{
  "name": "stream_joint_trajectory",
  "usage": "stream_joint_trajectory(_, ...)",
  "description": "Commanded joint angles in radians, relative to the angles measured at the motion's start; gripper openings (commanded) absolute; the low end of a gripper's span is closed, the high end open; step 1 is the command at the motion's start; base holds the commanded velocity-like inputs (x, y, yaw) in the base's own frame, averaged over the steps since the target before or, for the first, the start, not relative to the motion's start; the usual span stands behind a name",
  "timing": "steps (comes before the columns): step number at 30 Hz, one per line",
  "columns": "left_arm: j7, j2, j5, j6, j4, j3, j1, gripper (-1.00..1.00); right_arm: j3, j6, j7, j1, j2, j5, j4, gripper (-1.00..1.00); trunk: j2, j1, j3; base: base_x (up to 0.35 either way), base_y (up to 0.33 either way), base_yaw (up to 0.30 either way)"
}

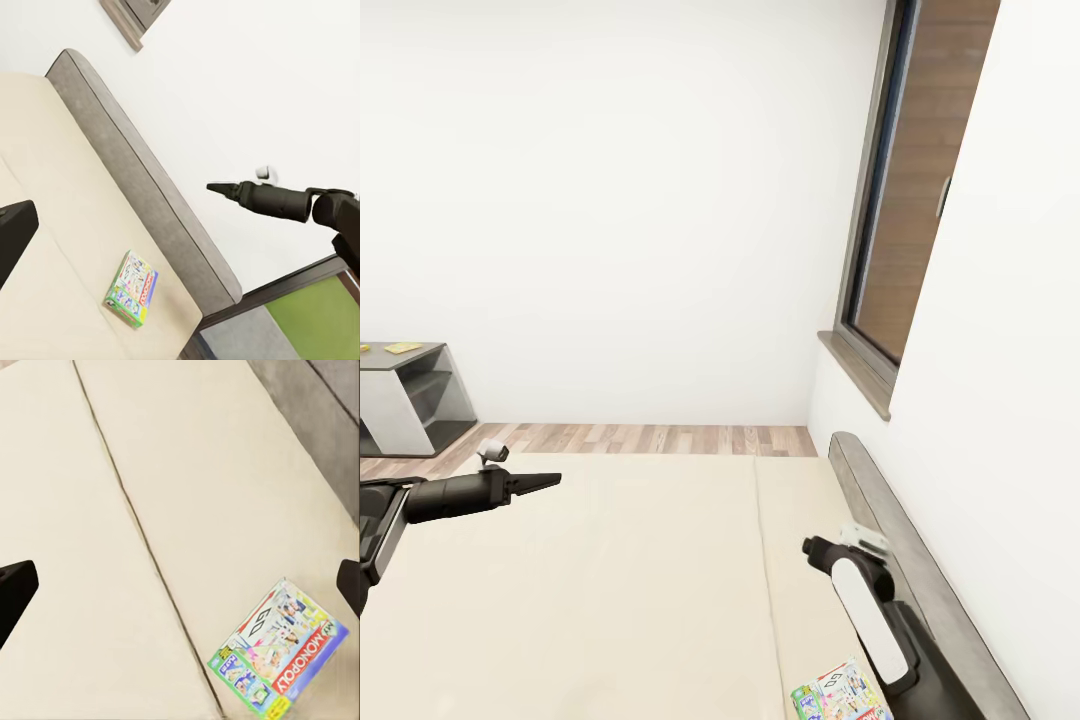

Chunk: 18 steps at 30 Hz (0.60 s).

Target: Put all the toys in the child's room - the three board games (two on the bed and one on the table), the two jigsaw puzzles on the table, and the tennis ball on the table - inside the toy box on the table in the child's room.

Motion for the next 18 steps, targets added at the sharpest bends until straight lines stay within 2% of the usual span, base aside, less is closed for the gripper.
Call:
stream_joint_trajectory(1, -0.004, 0.0, 0.0, 0.011, 0.0, 0.0, -0.001, 1.0, 0.001, 0.001, -0.033, -0.008, 0.004, -0.008, 0.014, 1.0, -0.003, 0.001, -0.002, 0.0, 0.0, 0.0)
stream_joint_trajectory(3, -0.003, 0.0, 0.0, 0.011, 0.0, 0.0, -0.001, 1.0, 0.002, 0.0, -0.103, -0.024, 0.021, -0.006, 0.055, 1.0, -0.003, 0.001, -0.002, 0.0, 0.0, 0.0)
stream_joint_trajectory(7, -0.003, 0.0, 0.0, 0.011, 0.0, -0.001, -0.001, 1.0, 0.002, -0.001, -0.14, -0.032, 0.032, -0.005, 0.076, 1.0, -0.003, 0.001, -0.002, 0.0, 0.0, 0.0)
stream_joint_trajectory(18, -0.001, -0.001, 0.0, 0.011, 0.0, -0.002, -0.001, 1.0, 0.001, -0.001, -0.157, -0.035, 0.028, -0.004, 0.087, 1.0, -0.003, 0.001, -0.002, 0.0, 0.0, 0.0)
